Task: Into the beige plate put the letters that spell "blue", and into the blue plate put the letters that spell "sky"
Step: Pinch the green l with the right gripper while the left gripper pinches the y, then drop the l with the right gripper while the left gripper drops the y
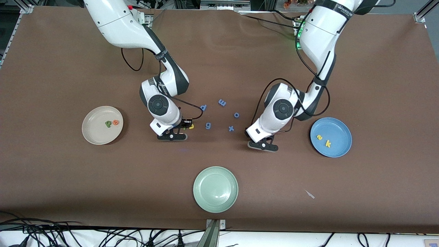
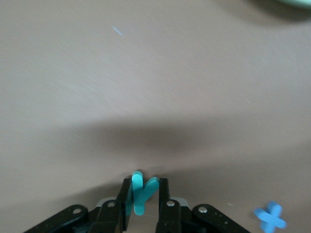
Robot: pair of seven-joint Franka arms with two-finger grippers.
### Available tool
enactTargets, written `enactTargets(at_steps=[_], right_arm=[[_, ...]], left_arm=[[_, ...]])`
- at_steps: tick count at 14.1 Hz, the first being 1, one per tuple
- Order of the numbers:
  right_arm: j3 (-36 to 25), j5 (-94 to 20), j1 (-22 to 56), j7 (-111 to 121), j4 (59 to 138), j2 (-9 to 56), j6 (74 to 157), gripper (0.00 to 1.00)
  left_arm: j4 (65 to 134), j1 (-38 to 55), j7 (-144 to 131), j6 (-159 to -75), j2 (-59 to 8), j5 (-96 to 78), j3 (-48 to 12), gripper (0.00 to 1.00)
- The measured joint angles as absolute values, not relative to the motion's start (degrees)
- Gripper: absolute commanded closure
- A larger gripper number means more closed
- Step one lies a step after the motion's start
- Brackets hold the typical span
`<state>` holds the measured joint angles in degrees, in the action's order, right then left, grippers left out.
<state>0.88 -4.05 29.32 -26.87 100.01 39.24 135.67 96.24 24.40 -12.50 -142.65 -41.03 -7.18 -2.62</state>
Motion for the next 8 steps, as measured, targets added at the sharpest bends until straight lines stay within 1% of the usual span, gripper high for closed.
enactTargets(at_steps=[2,3,4,6,8], right_arm=[[0.86,-4.04,29.32,-26.87,100.03,39.22,135.77,0.86],[0.84,-4.04,29.32,-26.87,100.03,39.20,136.01,0.91],[0.76,-4.04,29.31,-26.87,100.03,39.14,136.08,0.94],[0.73,-4.04,29.32,-26.87,100.04,39.15,136.15,1.00],[0.72,-4.04,29.30,-26.84,99.98,39.14,136.24,1.00]], left_arm=[[95.86,19.22,-4.80,-136.26,-37.66,-6.80,-2.21,0.87],[96.16,15.59,0.89,-132.85,-35.62,-6.80,-2.17,0.86],[97.21,11.70,6.77,-130.68,-33.79,-6.80,-2.18,0.82],[101.28,3.54,19.02,-129.53,-31.22,-6.80,-2.21,0.81],[103.64,-1.72,27.40,-129.55,-31.05,-6.80,-2.25,0.81]])
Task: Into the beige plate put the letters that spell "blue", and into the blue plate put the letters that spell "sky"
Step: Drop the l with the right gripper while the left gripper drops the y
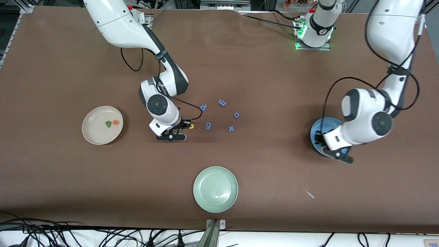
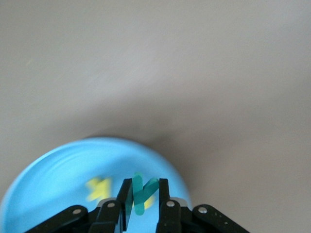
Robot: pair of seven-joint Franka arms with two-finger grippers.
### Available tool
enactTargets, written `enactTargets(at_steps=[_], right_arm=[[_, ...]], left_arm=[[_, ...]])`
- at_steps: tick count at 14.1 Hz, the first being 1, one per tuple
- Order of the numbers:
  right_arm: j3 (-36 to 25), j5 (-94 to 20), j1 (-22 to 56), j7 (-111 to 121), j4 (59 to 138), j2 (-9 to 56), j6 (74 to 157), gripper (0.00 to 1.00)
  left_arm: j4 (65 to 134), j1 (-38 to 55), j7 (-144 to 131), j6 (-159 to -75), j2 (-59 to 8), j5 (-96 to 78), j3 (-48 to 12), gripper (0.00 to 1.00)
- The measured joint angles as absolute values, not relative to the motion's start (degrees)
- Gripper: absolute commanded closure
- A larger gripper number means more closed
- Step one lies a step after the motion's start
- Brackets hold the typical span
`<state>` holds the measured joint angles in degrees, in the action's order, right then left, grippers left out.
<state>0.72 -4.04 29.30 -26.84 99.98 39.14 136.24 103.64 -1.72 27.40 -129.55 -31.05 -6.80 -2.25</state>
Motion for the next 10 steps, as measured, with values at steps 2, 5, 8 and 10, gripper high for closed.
enactTargets(at_steps=[2,5,8,10], right_arm=[[0.06,-4.04,29.28,-26.19,99.44,38.70,134.51,1.00],[-4.64,-4.03,29.08,-18.49,99.11,34.66,125.44,1.00],[-11.21,-4.04,28.61,-6.55,103.39,29.15,122.08,1.00],[-16.14,-4.05,28.42,1.40,108.53,25.86,122.26,1.00]], left_arm=[[104.76,-4.50,31.32,-129.56,-31.05,-6.80,-2.25,0.12],[105.89,-4.54,31.44,-129.57,-31.03,-6.80,-2.41,0.00],[108.73,-4.57,31.43,-130.08,-29.16,-6.80,-2.41,0.00],[111.39,-4.57,31.43,-130.47,-23.85,-6.80,-2.46,0.00]])
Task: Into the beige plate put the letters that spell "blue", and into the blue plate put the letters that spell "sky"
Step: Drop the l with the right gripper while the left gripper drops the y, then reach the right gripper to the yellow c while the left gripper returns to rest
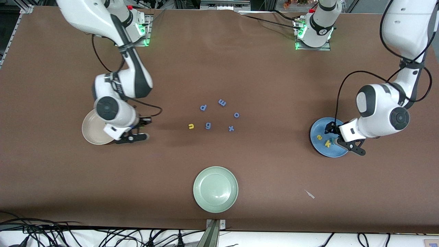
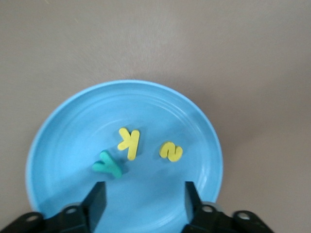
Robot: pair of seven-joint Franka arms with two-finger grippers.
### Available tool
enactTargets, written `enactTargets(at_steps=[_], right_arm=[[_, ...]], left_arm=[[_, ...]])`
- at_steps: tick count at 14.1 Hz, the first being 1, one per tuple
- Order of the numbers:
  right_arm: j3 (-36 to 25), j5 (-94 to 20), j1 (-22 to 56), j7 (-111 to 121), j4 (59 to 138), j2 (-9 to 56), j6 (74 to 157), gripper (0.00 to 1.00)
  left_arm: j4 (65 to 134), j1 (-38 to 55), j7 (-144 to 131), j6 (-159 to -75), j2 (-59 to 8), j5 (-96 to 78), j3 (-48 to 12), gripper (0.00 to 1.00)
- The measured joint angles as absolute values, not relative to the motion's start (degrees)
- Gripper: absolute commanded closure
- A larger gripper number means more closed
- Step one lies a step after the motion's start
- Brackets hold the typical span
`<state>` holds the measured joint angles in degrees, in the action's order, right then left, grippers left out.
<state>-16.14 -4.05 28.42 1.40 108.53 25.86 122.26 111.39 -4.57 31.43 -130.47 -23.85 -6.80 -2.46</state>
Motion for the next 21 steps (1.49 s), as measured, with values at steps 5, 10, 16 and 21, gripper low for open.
enactTargets(at_steps=[5,10,16,21], right_arm=[[-24.16,-4.05,27.46,10.33,114.84,24.07,120.50,0.86],[-24.28,-4.06,25.35,10.34,114.93,26.64,120.48,0.00],[-18.17,-4.43,27.50,-2.52,107.73,25.99,117.04,0.00],[-10.51,-11.35,28.62,-10.50,101.98,29.17,117.48,0.00]], left_arm=[[115.52,-4.42,31.24,-126.95,-3.51,-6.81,-5.48,0.00],[115.07,-4.33,26.72,-110.89,10.30,-5.44,-5.65,0.00],[101.69,-3.63,12.21,-87.08,12.01,-0.71,-5.70,0.00],[100.16,-3.64,3.40,-86.23,9.60,-0.71,-5.65,0.00]])
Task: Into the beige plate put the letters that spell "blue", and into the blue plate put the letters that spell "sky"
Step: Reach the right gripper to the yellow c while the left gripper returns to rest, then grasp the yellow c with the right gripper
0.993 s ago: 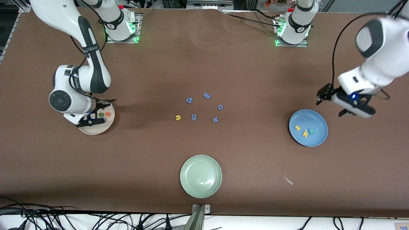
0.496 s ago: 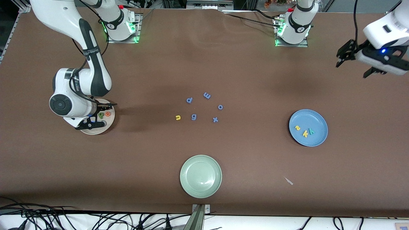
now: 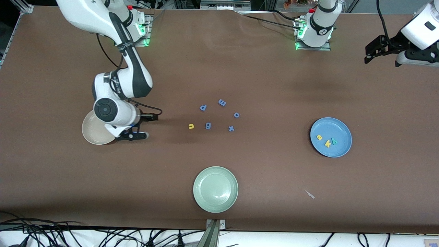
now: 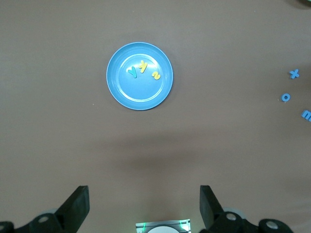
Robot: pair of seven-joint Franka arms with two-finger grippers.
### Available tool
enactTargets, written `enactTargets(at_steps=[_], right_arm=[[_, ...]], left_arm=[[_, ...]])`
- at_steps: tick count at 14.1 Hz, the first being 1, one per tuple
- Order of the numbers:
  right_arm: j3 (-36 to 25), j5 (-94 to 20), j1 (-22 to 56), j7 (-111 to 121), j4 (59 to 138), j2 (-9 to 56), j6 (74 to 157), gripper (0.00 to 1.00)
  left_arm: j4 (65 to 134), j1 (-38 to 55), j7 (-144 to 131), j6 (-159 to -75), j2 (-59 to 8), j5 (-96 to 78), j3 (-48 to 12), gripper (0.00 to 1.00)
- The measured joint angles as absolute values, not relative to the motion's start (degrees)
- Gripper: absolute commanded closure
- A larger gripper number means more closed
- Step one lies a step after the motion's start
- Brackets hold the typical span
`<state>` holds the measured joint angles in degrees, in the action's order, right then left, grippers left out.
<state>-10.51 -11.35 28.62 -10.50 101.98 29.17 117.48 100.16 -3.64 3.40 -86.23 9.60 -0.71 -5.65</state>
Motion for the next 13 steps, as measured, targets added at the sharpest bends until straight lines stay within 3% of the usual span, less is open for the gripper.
enactTargets(at_steps=[7,13], right_arm=[[-8.97,-13.20,35.22,-21.06,90.60,39.56,120.17,0.00],[-8.95,-13.26,38.61,-21.72,89.21,42.57,126.53,0.00]], left_arm=[[96.24,-3.49,2.91,-86.23,6.95,-0.71,-5.79,0.00],[94.12,-3.36,2.87,-86.27,4.86,-0.71,-5.81,0.00]])
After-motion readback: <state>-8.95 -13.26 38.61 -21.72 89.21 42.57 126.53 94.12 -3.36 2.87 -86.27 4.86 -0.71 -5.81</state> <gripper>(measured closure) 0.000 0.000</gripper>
